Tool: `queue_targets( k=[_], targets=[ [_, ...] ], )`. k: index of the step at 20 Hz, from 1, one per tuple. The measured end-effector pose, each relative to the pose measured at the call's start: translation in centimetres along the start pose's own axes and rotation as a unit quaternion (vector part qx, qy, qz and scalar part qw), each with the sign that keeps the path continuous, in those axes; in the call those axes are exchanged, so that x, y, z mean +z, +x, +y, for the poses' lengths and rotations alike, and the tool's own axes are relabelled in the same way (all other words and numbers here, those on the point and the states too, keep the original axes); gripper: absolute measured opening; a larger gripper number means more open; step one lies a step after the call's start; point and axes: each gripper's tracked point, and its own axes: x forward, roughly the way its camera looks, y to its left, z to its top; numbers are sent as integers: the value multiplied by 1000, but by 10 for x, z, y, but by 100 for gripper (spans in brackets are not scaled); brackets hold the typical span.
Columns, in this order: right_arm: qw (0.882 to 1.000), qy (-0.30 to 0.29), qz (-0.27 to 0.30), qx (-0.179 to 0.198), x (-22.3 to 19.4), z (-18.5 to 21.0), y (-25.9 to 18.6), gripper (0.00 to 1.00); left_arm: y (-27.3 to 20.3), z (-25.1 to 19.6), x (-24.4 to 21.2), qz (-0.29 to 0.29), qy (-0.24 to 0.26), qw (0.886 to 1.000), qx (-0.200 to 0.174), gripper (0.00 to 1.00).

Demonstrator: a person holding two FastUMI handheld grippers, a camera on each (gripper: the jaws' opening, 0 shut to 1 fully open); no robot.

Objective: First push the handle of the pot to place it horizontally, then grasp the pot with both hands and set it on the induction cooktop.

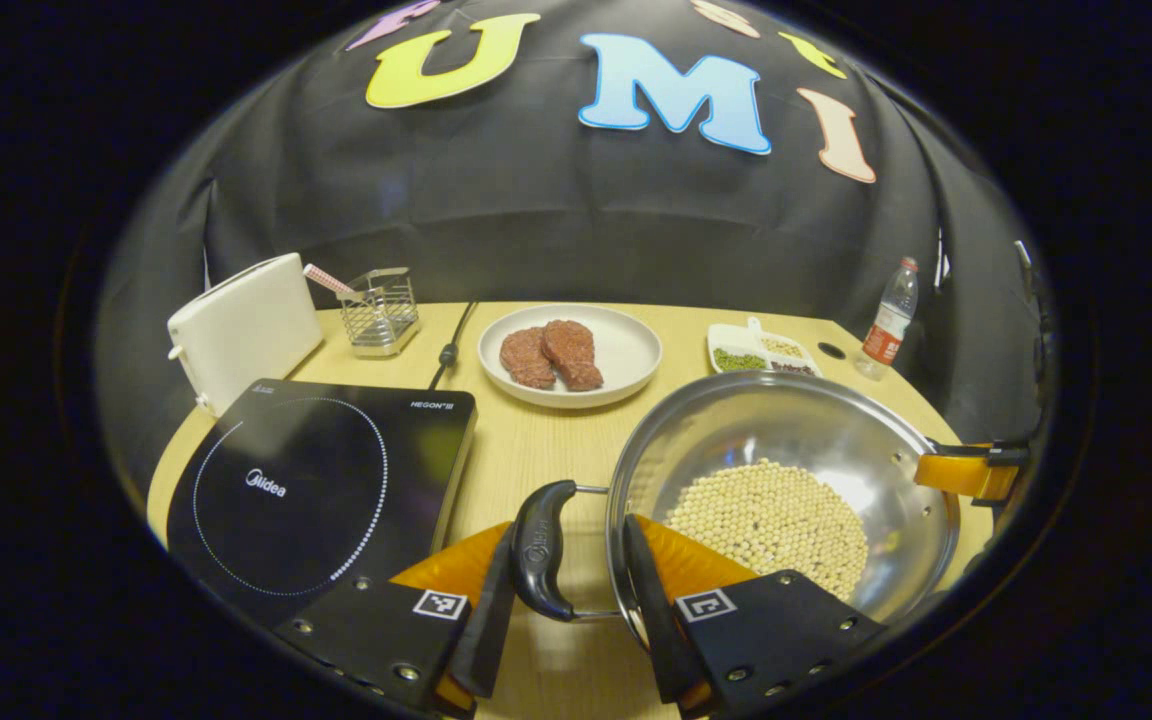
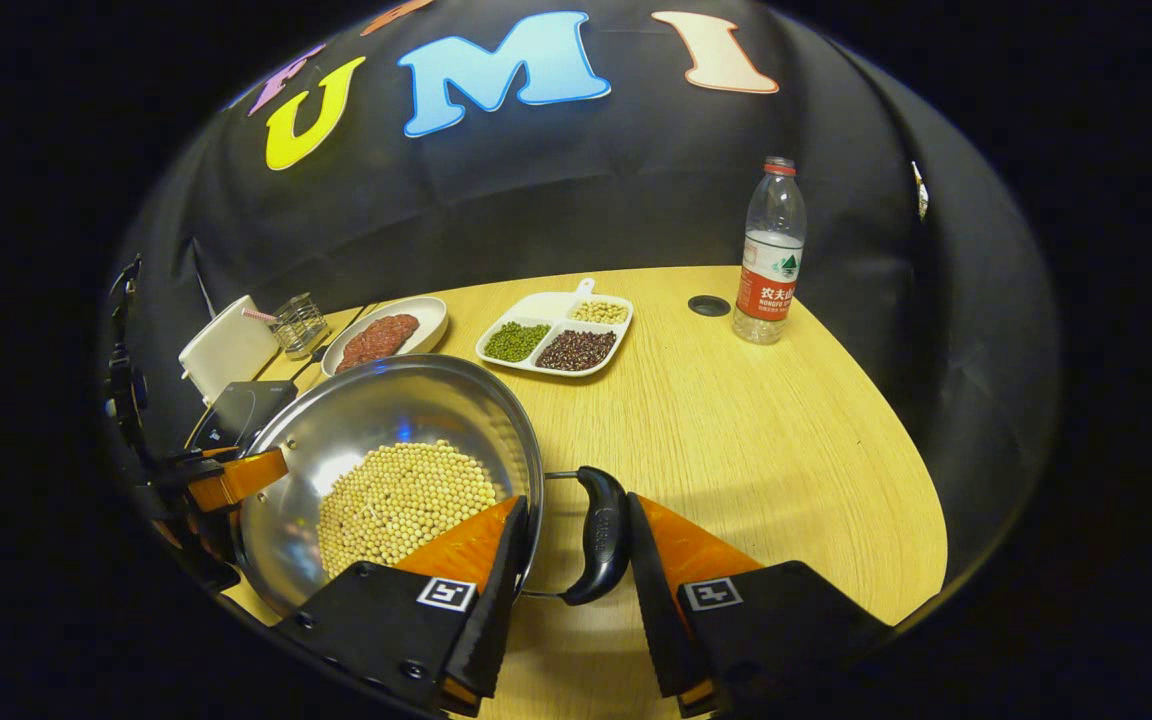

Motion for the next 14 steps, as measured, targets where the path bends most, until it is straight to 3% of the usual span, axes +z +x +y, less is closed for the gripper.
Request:
queue_targets(
  k=[3,4,6,8,14],
  targets=[
    [1000,1,-2,-1,2,1,0,54,2,-1,-1,3,3,1000,2,59],
    [1000,-1,-1,1,1,1,-1,46,2,0,-1,4,4,1000,2,60],
    [1000,4,-1,-2,2,1,-2,38,1,0,1,2,3,1000,5,54],
    [1000,2,0,0,2,1,-2,41,0,1,0,0,2,1000,9,54],
    [1000,3,-4,1,9,4,-15,37,-11,2,10,-11,6,1000,10,56]
  ],
)
